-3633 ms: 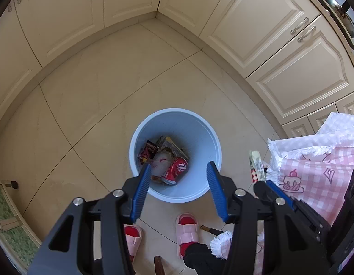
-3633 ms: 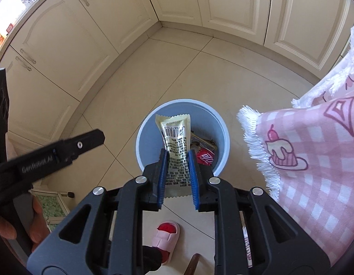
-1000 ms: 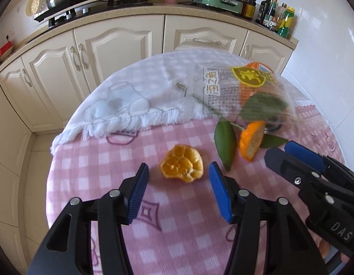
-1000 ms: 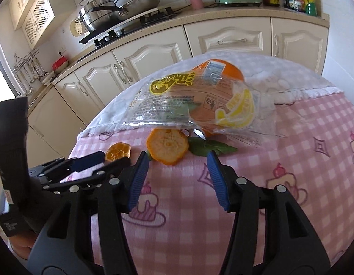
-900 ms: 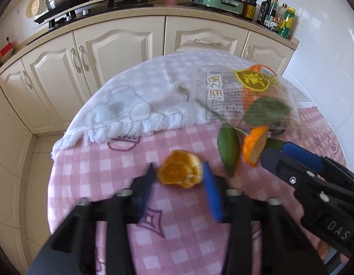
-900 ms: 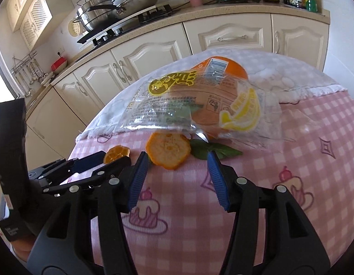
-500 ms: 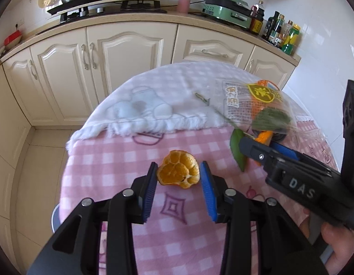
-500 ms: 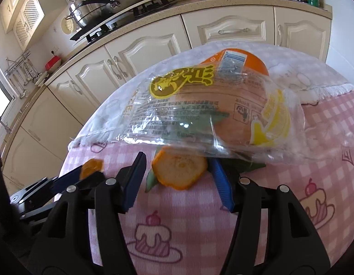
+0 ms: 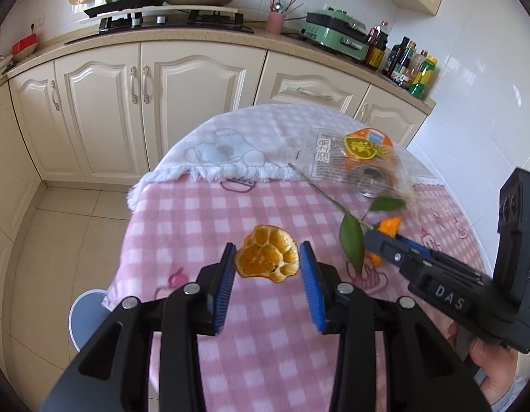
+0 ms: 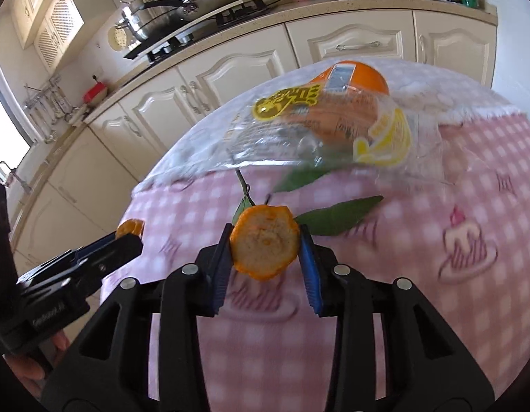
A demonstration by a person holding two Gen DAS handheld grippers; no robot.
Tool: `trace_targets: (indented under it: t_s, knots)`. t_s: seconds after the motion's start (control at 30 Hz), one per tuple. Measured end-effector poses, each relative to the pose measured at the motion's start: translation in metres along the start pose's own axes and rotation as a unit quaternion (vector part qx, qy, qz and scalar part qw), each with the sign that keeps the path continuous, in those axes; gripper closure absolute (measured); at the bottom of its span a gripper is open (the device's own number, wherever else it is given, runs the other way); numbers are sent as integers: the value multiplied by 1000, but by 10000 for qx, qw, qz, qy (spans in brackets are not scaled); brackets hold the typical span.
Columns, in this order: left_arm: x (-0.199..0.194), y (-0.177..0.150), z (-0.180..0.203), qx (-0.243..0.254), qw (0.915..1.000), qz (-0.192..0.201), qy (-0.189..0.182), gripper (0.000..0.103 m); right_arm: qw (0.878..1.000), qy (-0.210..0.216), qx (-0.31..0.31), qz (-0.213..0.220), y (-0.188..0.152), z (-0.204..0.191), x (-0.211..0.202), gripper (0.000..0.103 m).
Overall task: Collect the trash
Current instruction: 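Grasp an orange peel piece with the left tool while the right tool grasps the leafy orange peel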
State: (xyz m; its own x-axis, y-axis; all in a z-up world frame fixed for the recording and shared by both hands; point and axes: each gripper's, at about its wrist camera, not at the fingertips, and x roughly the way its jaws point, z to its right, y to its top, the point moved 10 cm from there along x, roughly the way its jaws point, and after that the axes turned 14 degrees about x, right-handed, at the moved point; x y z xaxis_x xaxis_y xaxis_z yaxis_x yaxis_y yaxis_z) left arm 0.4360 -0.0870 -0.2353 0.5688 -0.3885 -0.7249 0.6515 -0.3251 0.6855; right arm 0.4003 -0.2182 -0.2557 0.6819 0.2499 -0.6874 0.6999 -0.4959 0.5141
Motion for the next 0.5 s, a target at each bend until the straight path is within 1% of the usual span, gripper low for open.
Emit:
trace_targets:
  t_s: [0.13,0.23,0.27,0.4,0.5]
  knots:
    - [-22,-13,-7,-106,9999,109,-6,66,9996,266,-38,-77,-22,-21,-13,67]
    - [-34,-24,-18,-214,9997,140,38,66,9990,422,-88,-152,-35,-39,-16,67]
    - [-39,-29,-24,-257,9995,151,78,66,9983,524,-112,-220,-42,-49,-16,67]
    - [-57,-47,-48,-463,9985,204,217,66,9962,711,-321,-380,-62,-84,-10,67]
    - [-70,-63,-77,-629,9970,226,396,66,9936,848,-533,-526,-79,-116,0,67]
